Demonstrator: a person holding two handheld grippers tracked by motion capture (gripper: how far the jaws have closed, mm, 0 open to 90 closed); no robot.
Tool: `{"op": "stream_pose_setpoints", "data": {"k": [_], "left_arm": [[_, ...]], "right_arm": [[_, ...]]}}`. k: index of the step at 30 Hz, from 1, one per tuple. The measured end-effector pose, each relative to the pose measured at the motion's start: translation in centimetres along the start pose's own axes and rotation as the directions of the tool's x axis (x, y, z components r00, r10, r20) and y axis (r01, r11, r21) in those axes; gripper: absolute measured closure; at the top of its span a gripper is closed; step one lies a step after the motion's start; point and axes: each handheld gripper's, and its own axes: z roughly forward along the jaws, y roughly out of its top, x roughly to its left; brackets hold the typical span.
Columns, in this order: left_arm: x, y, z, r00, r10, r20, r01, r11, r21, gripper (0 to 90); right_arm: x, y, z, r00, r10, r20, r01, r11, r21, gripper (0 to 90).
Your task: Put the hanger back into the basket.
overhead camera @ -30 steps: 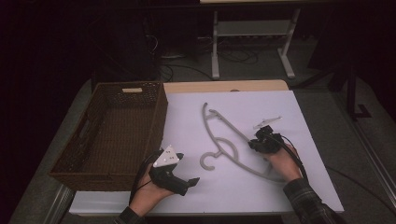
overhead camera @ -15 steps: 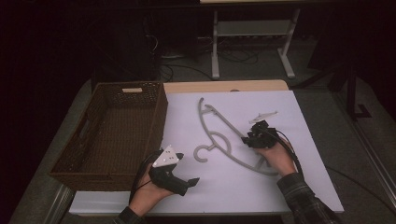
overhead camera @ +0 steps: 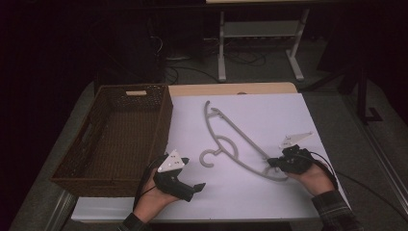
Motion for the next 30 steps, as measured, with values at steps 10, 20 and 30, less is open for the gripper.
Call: {"op": "stream_pose_setpoints", "data": {"k": [10, 20, 30], "left_arm": [[0.1, 0.0, 0.0, 1.0, 0.0, 0.002, 0.0, 1.0, 0.0, 0.0], [0.0, 0.0, 0.1, 1.0, 0.0, 0.003, 0.0, 1.0, 0.004, 0.0], [0.0, 0.0, 0.2, 1.0, 0.001, 0.002, -0.001, 1.0, 0.005, 0.0]], "right_arm": [[0.2, -1.2, 0.4, 0.9984, -0.009, -0.056, 0.012, 0.999, 0.052, 90.0], [1.7, -0.6, 1.5, 0.9912, -0.052, -0.122, 0.062, 0.995, 0.073, 90.0], [5.4, 0.8, 3.3, 0.9648, -0.115, -0.237, 0.13, 0.99, 0.051, 90.0]]}}
